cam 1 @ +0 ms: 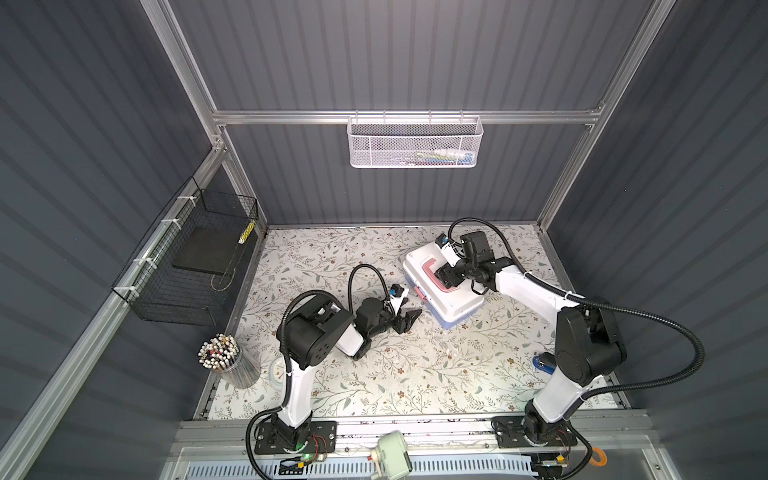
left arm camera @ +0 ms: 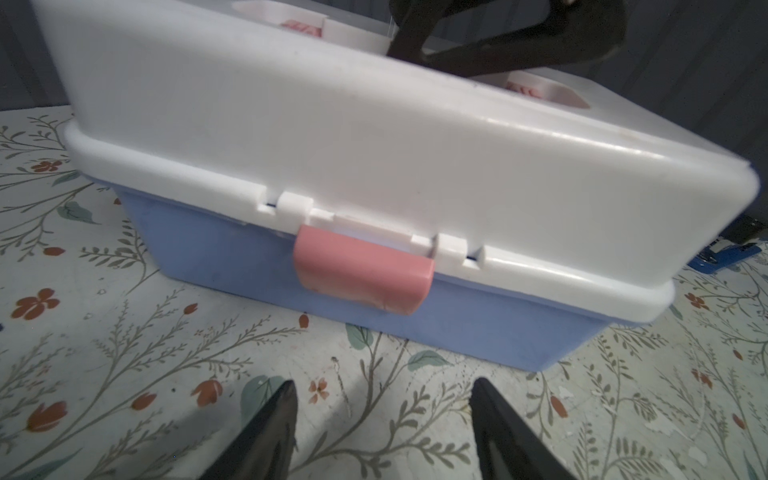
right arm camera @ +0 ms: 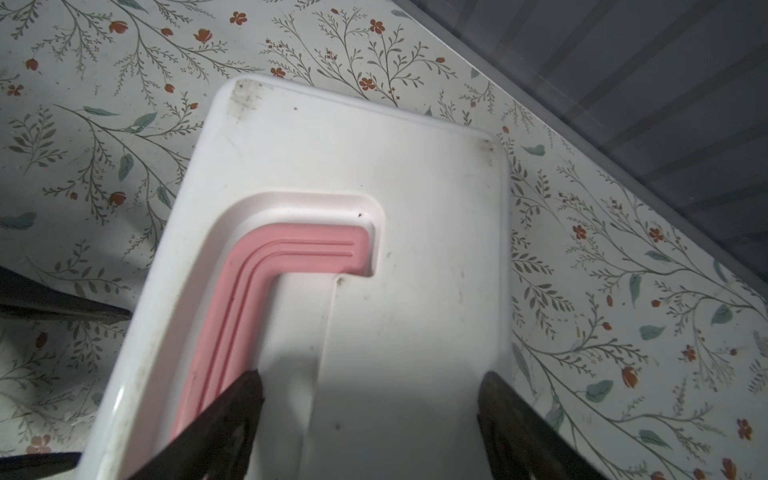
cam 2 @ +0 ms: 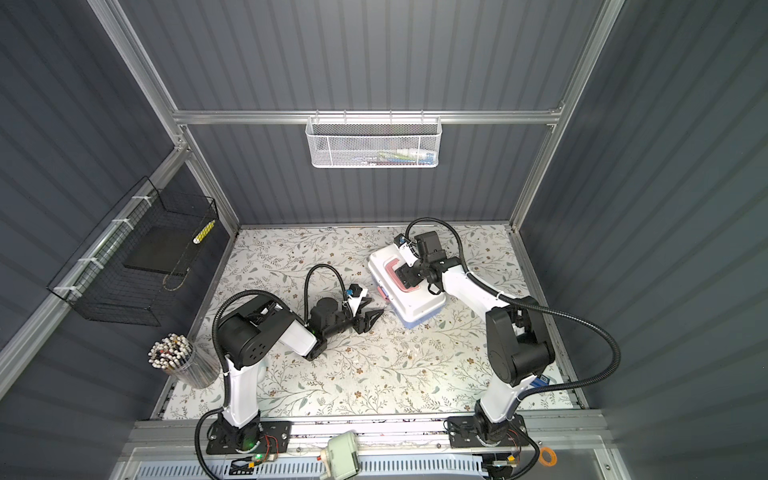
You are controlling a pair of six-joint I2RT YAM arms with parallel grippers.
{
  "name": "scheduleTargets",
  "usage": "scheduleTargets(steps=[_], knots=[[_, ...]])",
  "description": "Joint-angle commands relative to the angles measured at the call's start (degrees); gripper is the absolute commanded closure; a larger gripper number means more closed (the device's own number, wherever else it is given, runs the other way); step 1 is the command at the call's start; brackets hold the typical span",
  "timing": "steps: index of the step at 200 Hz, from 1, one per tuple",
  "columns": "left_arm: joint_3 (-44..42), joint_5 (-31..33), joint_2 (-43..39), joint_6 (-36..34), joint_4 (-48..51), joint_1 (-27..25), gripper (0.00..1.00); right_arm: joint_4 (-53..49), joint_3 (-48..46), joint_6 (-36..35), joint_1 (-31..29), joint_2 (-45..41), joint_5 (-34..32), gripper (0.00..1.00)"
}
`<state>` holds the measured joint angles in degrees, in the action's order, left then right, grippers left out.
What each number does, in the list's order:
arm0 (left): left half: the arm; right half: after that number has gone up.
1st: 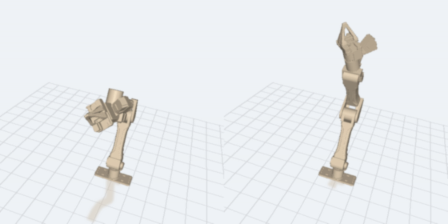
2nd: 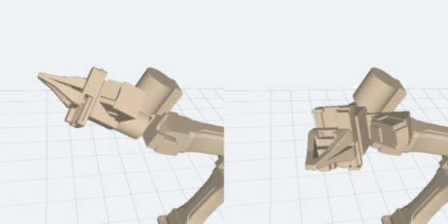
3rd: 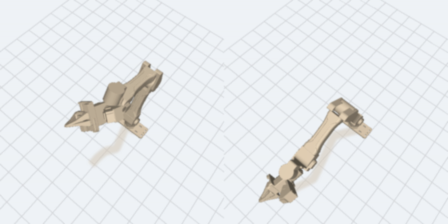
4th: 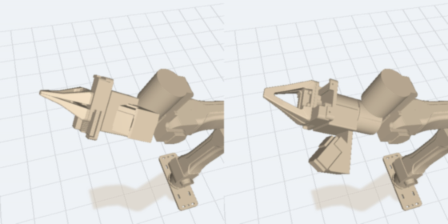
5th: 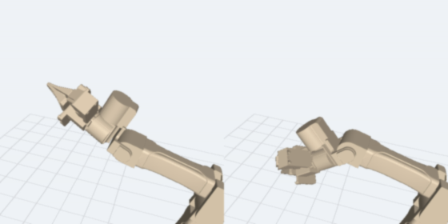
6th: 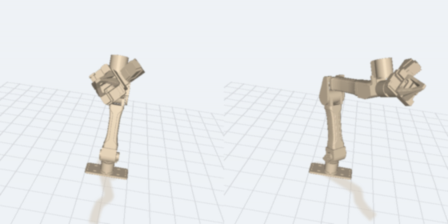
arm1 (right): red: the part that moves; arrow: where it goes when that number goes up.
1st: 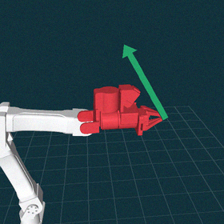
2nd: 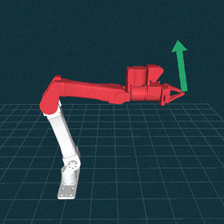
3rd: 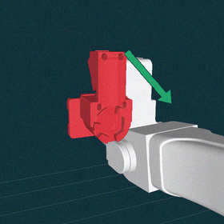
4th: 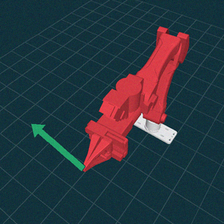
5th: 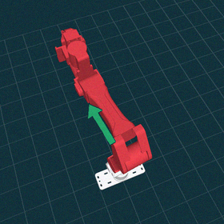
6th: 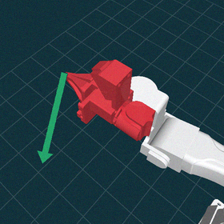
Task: Pack the tool kit
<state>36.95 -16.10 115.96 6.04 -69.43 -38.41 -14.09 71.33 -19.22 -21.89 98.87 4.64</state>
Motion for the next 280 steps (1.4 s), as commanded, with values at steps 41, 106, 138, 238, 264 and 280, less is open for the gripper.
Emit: scheduleTargets(steps=[41,106,138,238,264,280], knots=[[0.2,0.9,-1.1,-1.4,-0.3,-0.2,0.33,-16.3,-1.6,2.2,3.6,5.4,0.4,0.16],[1.1,0.0,-0.5,-0.7,-1.2,-0.2,0.33,-21.4,1.9,-1.4,5.4,9.5,5.4,0.22],[0.9,-0.2,-0.5,-0.6,-1.4,-0.2,0.33,-22.1,0.6,-3.3,5.4,9.8,6.1,0.35],[-2.1,2.2,-1.2,-1.7,-2.7,-1.1,0.34,-22.8,-3.0,-5.8,1.3,8.3,8.9,0.44],[-2.8,3.3,-0.9,-2.3,-4.2,-2.1,0.36,-22.5,-4.2,-5.9,0.5,7.0,9.9,0.45],[-3.7,4.3,-0.2,-2.6,-6.9,-2.6,0.38,-23.2,-4.6,-6.2,0.3,6.7,10.0,0.47]])
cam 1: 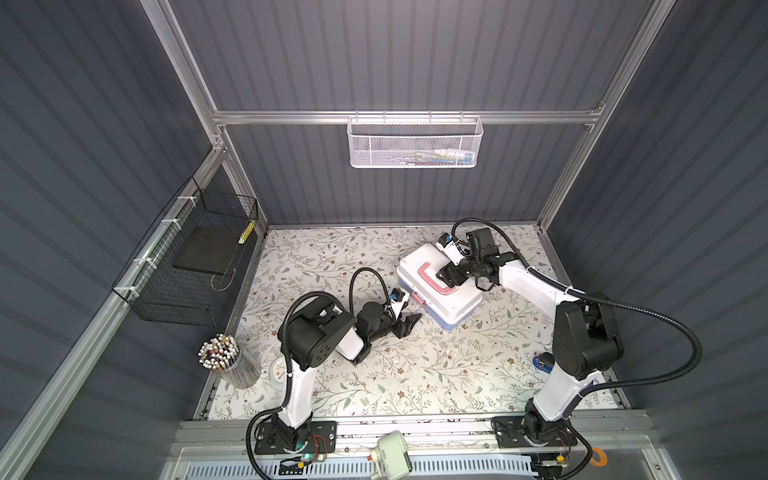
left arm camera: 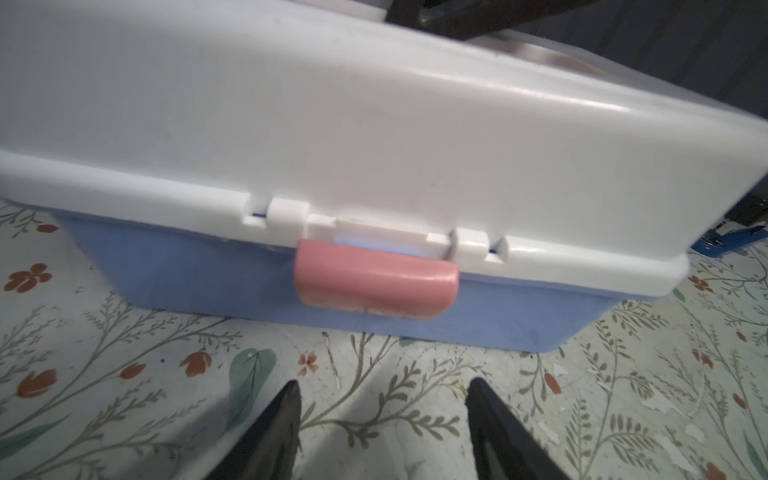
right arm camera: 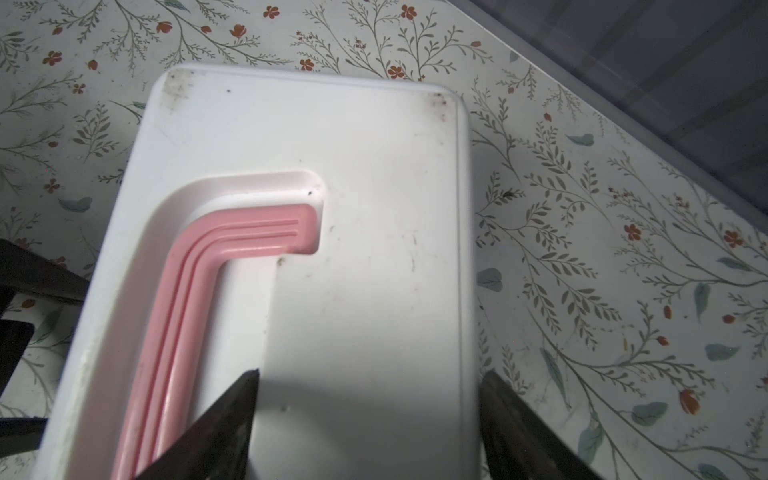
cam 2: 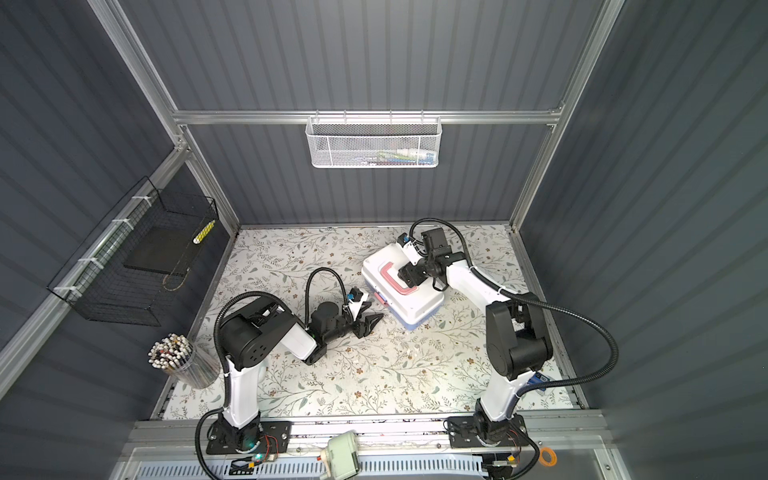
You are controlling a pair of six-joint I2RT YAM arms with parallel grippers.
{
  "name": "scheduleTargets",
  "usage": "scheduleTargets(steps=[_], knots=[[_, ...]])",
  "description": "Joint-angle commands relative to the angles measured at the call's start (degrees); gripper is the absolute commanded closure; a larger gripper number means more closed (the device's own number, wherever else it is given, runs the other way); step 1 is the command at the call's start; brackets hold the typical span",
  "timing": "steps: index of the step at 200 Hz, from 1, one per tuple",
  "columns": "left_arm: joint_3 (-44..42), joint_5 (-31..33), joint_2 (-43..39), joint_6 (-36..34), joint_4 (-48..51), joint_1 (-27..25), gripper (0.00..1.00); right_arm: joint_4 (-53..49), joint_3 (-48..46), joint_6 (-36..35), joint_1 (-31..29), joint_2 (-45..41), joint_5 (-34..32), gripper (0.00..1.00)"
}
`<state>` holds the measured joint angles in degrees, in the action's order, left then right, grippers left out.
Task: Pack the tool kit
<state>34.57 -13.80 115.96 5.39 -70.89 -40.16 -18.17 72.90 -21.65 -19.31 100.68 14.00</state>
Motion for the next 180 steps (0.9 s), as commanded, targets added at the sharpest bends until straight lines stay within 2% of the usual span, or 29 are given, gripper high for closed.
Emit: scheduleTargets(steps=[1,53,180], knots=[[-1.4,2.1,-0.1,-2.0,-5.7,-1.0,0.38,-19.1,-6.1,-3.8,-2.3,4.9,0.7,0.47],[-3.5,5.1,4.1,-2.5,-15.7,-1.8,0.39,-19.4,-6.1,-4.0,-3.1,4.8,0.3,0.47],[0.2,12.4,8.4,-7.1,-16.7,-5.0,0.32,-19.7,-5.7,-3.4,-3.2,5.0,-1.1,0.46]])
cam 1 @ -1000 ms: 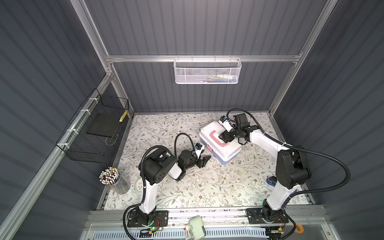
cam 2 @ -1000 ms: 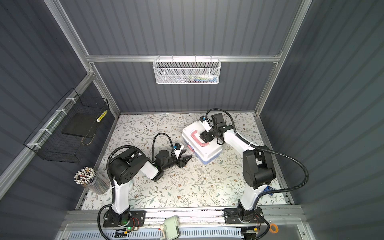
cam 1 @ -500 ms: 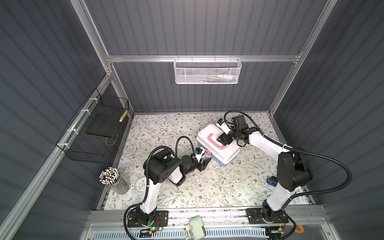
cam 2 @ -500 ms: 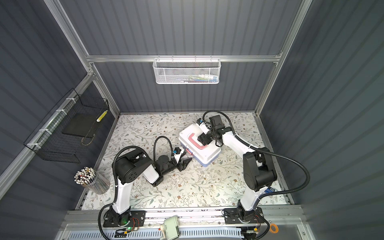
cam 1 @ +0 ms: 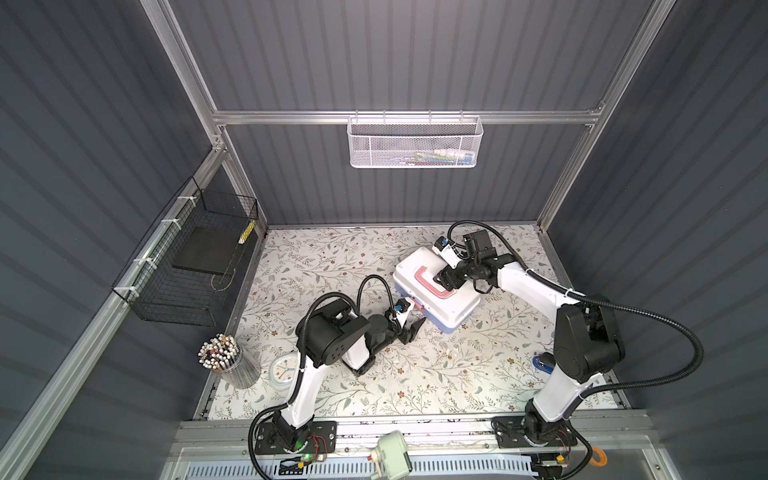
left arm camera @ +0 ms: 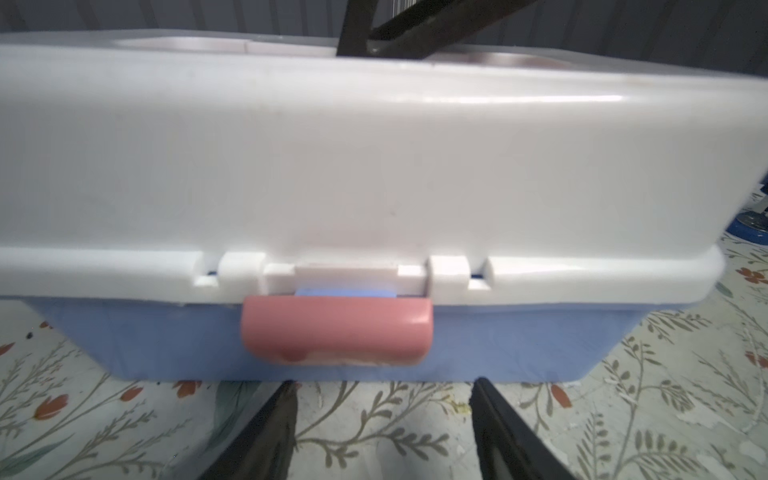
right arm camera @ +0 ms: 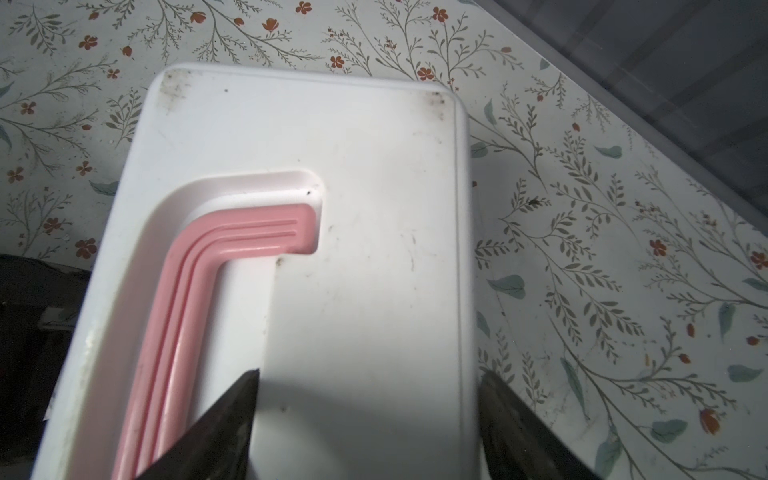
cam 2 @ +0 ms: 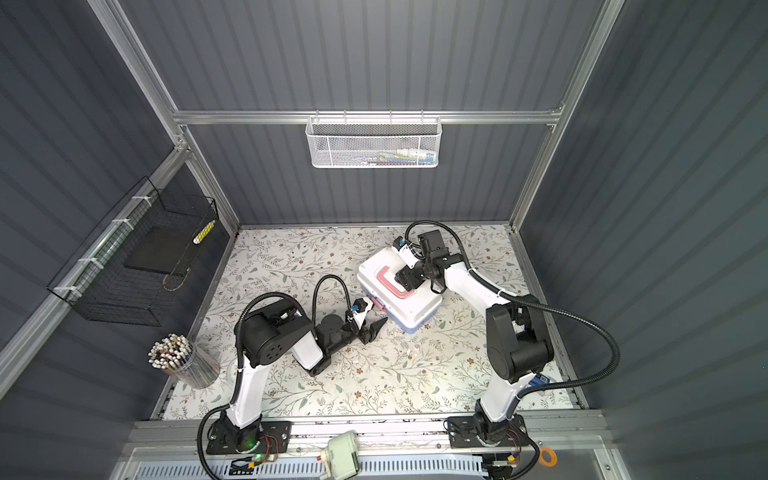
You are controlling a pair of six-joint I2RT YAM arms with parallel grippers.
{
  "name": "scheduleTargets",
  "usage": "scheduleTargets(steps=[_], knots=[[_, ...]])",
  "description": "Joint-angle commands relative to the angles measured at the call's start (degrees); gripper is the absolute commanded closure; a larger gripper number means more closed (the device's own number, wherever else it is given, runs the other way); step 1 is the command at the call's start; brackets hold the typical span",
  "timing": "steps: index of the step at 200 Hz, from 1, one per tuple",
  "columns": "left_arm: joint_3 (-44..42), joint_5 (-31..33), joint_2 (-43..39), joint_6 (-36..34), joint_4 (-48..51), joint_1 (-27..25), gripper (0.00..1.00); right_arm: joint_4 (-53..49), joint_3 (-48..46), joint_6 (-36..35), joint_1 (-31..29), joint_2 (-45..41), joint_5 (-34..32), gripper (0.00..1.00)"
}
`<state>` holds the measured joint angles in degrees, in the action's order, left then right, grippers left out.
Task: Pack the tool kit
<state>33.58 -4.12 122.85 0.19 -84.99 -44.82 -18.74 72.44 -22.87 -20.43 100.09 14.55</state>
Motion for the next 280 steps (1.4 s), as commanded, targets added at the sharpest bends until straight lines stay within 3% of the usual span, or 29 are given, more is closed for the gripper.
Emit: scheduleTargets(steps=[1,70,280], knots=[[1.2,2.7,1.6,-1.9,-2.6,-0.3,0.32,-19.1,-5.3,-2.1,-2.1,5.6,-1.7,0.46],[2.0,5.5,1.4,-3.9,-2.7,-0.3,0.30,-19.3,-5.2,-2.2,-2.0,5.8,-2.1,0.46],[3.6,2.4,2.0,-3.6,-2.6,-0.3,0.38,-19.8,-5.4,-2.1,-2.1,6.3,-4.1,0.46]])
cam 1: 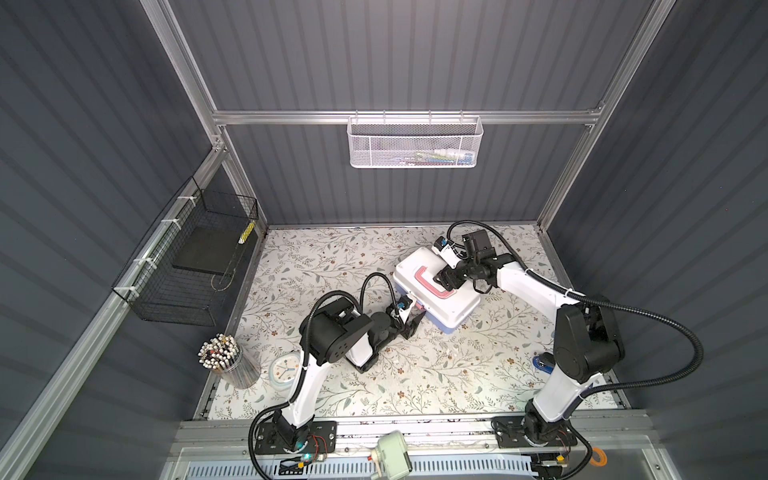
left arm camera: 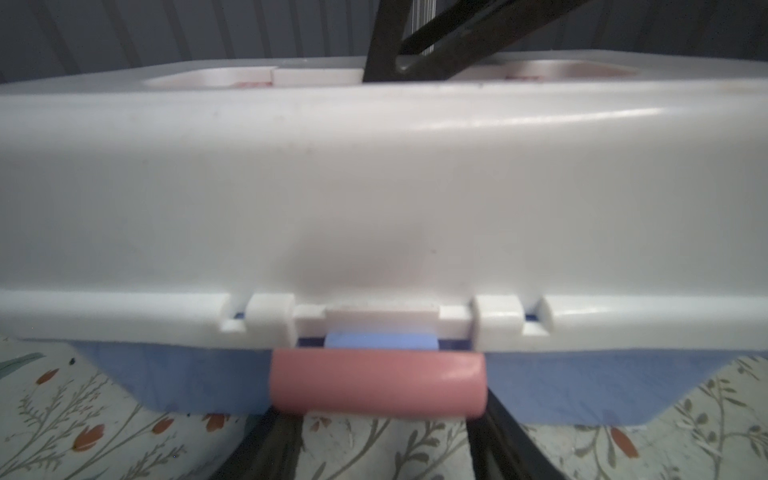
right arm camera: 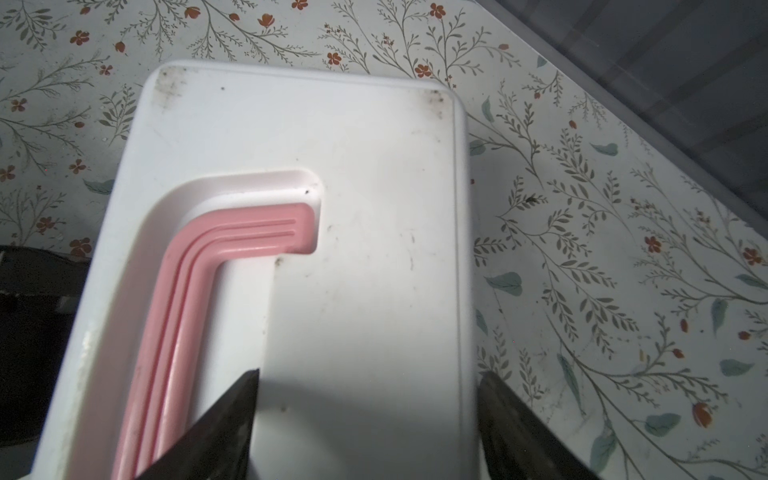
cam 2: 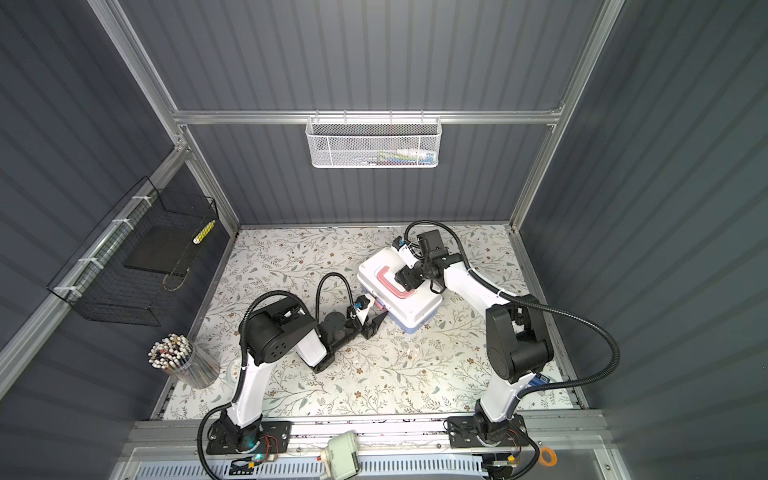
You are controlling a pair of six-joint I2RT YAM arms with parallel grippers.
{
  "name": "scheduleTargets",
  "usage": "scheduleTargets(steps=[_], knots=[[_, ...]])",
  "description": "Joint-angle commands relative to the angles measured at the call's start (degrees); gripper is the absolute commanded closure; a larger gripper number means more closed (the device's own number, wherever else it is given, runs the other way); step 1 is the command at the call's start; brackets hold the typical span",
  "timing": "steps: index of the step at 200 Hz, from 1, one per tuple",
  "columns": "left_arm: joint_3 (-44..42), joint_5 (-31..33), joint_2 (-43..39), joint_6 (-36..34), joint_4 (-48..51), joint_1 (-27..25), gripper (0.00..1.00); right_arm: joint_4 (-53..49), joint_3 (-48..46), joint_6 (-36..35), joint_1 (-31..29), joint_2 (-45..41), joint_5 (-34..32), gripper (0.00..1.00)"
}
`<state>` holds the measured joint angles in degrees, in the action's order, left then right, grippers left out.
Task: Pack the tool kit
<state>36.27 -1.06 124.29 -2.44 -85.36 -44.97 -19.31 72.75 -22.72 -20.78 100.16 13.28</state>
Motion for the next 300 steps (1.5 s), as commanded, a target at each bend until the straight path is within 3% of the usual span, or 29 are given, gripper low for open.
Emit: scheduleTargets(steps=[1,158,232,300], knots=[[0.9,-0.7,0.5,-1.0,-2.3,-0.1,0.38,-19.3,-5.7,-2.3,-1.8,6.3,-2.8,0.46],[0.7,-0.1,-2.2,-1.3,0.7,-0.1,0.48,-19.1,-5.9,-1.6,-1.9,6.1,-3.6,0.46],[1.0,-0.1,-3.6,-1.8,2.2,-0.1,0.44,-18.7,-6.4,-1.2,-2.0,5.8,-3.3,0.46],[0.5,-0.4,-3.9,-2.2,2.2,-0.1,0.56,-18.8,-6.5,-1.2,-2.1,5.8,-3.8,0.46]])
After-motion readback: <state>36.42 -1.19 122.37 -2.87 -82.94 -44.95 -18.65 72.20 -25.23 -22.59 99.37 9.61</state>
